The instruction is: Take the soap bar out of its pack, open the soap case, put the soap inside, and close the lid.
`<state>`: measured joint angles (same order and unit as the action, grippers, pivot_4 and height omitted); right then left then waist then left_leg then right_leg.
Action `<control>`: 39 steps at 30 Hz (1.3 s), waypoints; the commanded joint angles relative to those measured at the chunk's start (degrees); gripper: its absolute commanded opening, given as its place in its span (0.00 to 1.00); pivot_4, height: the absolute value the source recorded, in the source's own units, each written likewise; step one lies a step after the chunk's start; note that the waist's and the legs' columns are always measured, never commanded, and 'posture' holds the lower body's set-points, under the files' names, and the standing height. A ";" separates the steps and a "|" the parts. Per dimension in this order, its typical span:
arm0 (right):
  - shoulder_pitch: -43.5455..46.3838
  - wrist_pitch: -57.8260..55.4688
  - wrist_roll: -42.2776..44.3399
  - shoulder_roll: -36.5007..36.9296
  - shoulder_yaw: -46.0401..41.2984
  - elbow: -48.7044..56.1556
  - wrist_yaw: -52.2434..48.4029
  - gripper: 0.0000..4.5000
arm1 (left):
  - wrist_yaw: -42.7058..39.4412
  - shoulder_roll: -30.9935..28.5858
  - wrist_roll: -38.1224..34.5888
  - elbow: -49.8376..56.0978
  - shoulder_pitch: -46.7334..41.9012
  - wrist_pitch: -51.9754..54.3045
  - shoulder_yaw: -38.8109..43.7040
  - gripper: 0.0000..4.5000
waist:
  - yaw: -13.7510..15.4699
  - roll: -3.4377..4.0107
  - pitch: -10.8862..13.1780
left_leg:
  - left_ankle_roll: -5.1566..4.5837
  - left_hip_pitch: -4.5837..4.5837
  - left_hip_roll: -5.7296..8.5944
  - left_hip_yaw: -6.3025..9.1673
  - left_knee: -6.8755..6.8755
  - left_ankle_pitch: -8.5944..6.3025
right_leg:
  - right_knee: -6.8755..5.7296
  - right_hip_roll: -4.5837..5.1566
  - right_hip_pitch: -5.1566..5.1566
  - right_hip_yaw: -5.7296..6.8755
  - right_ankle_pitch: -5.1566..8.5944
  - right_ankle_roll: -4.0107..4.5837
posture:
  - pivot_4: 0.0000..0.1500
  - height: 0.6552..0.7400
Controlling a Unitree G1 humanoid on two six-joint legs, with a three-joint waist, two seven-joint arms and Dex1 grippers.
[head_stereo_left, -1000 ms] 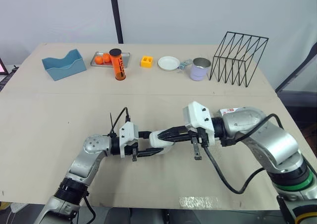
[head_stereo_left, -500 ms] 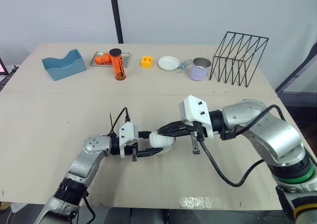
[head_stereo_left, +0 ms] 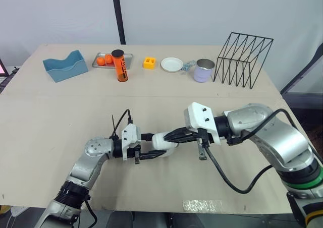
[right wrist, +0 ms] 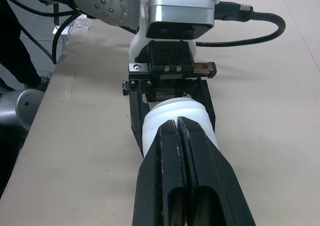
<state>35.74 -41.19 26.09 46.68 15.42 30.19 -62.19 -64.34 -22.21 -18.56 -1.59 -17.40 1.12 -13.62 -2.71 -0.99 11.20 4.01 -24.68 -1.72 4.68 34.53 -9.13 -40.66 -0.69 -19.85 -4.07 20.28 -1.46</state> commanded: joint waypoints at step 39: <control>-4.49 -0.28 -4.44 0.41 4.03 -3.28 3.37 0.01 | 0.26 -0.82 0.71 0.52 0.91 0.65 -0.05 0.45 | -0.03 -0.06 -0.15 | -0.01 0.40 -0.03 0.00 -0.04 -0.01 | 0.08 -0.01 0.46 -0.01 0.20 -0.35 | 1.00 1.00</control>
<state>33.60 -39.90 24.06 46.46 15.49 28.44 -58.33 -64.13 -22.27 -18.44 -1.64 -17.23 1.59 -13.79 -2.73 -1.05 11.05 4.00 -24.26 -1.75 4.68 34.48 -9.14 -40.58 -0.70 -19.39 -4.07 20.48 -1.81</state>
